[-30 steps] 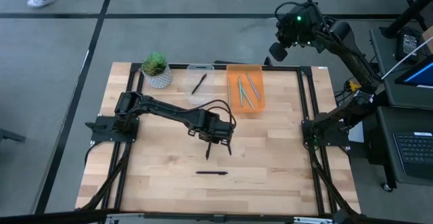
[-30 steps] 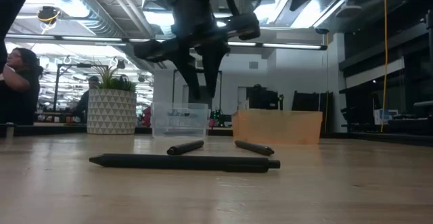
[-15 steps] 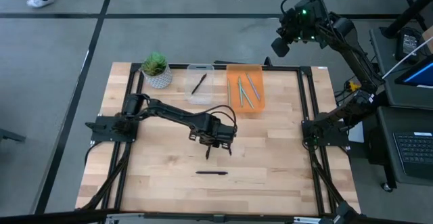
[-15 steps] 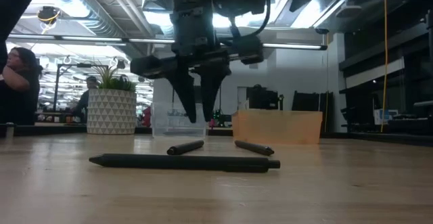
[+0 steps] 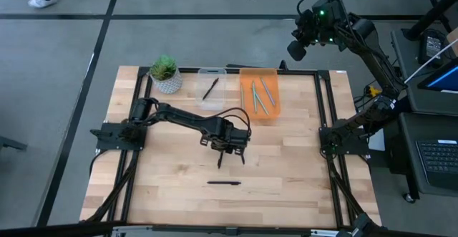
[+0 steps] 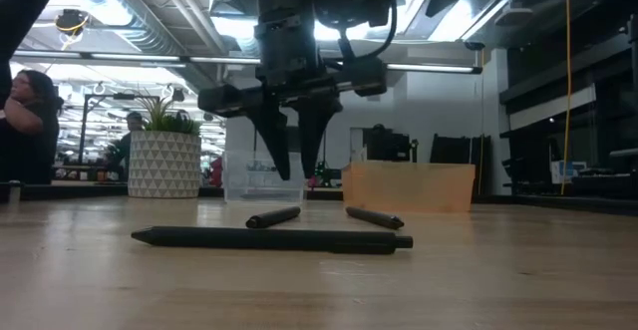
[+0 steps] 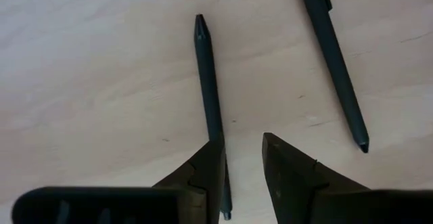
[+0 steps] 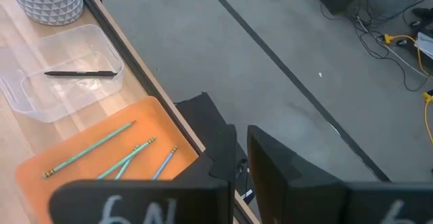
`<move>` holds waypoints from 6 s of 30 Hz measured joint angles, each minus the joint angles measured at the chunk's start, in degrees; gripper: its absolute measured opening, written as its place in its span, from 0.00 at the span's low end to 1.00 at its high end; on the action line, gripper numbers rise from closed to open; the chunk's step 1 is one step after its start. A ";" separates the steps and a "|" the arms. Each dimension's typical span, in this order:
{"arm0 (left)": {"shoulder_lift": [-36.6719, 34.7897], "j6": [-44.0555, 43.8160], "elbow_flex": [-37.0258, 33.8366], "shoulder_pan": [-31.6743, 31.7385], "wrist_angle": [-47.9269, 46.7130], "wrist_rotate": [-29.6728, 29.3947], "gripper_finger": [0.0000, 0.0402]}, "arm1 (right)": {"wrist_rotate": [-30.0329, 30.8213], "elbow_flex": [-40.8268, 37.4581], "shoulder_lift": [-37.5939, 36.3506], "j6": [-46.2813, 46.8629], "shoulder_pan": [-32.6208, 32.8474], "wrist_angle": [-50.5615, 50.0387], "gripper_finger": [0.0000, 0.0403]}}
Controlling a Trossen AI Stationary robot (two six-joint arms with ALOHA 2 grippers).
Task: Sort pens & pencils
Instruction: Put the black pen into the transparent bin
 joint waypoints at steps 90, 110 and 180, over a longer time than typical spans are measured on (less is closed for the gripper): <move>-1.46 2.72 -7.19 2.62 6.86 5.17 0.23 | -0.09 0.00 -0.04 0.02 0.02 -0.07 0.10; -1.46 4.05 -9.81 2.62 10.11 4.31 0.23 | -0.09 0.00 -0.04 0.02 0.01 -0.04 0.10; -1.44 15.22 24.96 4.11 -33.68 -4.90 0.03 | -2.93 0.00 -0.04 0.17 0.02 3.69 0.10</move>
